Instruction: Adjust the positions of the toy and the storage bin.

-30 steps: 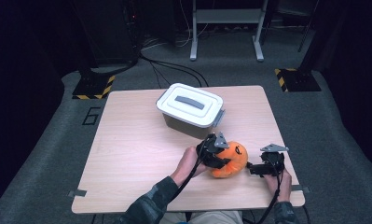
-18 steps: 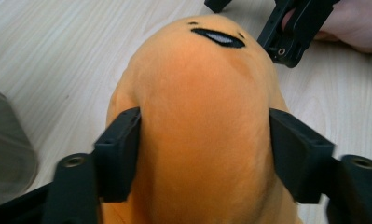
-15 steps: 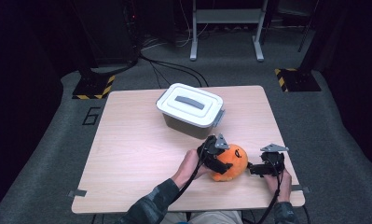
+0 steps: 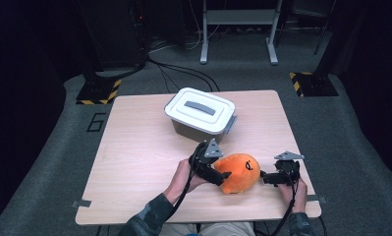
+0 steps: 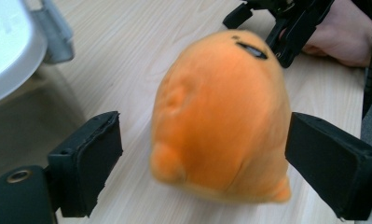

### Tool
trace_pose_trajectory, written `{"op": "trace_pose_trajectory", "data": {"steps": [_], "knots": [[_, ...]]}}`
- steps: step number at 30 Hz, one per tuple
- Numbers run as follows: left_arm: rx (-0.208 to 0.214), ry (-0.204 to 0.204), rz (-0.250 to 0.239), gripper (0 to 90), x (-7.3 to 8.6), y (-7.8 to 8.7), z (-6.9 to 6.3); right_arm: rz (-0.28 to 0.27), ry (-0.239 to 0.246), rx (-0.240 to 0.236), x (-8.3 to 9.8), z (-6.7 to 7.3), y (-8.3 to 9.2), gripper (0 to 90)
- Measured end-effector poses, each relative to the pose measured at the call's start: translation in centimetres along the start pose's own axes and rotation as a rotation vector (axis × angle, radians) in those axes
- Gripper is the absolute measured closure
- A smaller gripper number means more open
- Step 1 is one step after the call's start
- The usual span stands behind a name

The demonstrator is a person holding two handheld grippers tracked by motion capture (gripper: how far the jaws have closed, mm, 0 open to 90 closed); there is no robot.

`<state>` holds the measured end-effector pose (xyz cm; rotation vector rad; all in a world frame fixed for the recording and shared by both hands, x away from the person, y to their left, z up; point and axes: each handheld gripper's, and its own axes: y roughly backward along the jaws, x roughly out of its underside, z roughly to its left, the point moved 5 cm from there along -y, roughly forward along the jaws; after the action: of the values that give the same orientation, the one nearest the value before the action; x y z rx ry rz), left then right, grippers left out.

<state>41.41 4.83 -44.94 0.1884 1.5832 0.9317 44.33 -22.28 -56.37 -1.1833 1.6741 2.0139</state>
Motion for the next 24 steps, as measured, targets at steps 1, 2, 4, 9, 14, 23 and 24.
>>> {"op": "trace_pose_trajectory", "data": {"steps": [1,2,4,9,14,23,24], "knots": [[0.002,0.004,-0.001,5.7,0.4,0.3,0.2,0.000,0.001,0.000,0.0,0.0,0.0,1.0],[-0.005,0.009,-0.004,4.9,0.7,0.5,0.3,0.000,0.000,0.000,0.0,0.0,0.0,1.0],[-0.015,0.025,-0.008,4.0,1.6,1.2,0.7,0.001,-0.002,0.001,0.0,0.0,0.0,1.0],[-0.059,0.083,-0.006,2.7,4.3,2.7,2.2,0.001,-0.003,0.000,0.0,0.0,0.0,1.0],[-0.104,0.148,0.000,1.9,6.9,3.8,3.7,0.002,-0.005,0.001,0.0,0.0,0.0,1.0],[-0.243,0.271,0.033,1.3,12.8,5.7,7.0,0.001,-0.007,0.003,0.0,0.0,0.0,1.0],[-0.252,0.286,0.041,1.2,13.4,5.9,7.3,0.001,-0.007,0.003,0.0,0.0,0.0,1.0]]}}
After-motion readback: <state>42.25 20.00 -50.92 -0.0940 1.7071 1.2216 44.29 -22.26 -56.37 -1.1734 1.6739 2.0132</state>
